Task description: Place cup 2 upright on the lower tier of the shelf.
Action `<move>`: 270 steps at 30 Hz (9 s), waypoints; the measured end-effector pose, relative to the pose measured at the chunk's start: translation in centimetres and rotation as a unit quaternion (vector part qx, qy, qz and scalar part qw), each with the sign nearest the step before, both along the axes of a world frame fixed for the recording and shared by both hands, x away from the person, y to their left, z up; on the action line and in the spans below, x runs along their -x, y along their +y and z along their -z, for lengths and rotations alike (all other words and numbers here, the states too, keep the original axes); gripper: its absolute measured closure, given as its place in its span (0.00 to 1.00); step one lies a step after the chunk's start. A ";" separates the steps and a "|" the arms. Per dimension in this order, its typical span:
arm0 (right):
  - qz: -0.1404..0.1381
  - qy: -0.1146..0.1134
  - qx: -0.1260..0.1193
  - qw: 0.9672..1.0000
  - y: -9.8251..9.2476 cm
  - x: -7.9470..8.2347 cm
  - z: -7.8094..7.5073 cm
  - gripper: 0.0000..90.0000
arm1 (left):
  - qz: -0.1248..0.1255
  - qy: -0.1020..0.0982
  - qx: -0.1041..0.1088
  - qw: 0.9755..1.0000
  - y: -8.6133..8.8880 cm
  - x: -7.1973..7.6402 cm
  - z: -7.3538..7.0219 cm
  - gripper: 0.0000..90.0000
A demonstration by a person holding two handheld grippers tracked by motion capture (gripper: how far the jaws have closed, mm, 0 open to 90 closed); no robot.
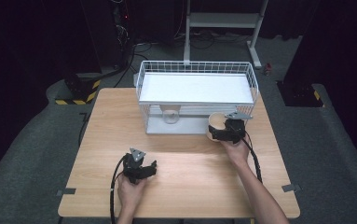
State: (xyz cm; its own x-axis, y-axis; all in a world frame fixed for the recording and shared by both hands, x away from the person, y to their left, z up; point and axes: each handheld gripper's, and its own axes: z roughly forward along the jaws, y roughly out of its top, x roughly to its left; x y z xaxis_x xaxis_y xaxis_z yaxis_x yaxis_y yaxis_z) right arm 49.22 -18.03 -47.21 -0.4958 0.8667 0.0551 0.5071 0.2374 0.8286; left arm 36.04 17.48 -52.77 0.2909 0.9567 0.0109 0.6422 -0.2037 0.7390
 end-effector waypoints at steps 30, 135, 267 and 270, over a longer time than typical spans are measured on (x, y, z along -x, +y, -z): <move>0.015 -0.019 -0.004 1.000 0.1 -0.6 0.5 0.10 | -0.001 0.000 0.001 1.000 0.0 0.0 0.0 0.24; 0.060 0.012 0.038 0.997 -0.7 2.3 2.4 0.46 | -0.002 0.000 0.002 1.000 0.0 0.0 0.0 0.25; 0.008 -0.022 -0.038 0.999 -5.0 7.5 -1.0 0.30 | -0.003 0.000 0.000 1.000 0.0 0.0 0.0 0.25; 0.004 -0.023 -0.040 0.999 -5.3 8.0 -1.0 0.30 | -0.004 -0.001 0.000 1.000 0.0 0.0 0.0 0.25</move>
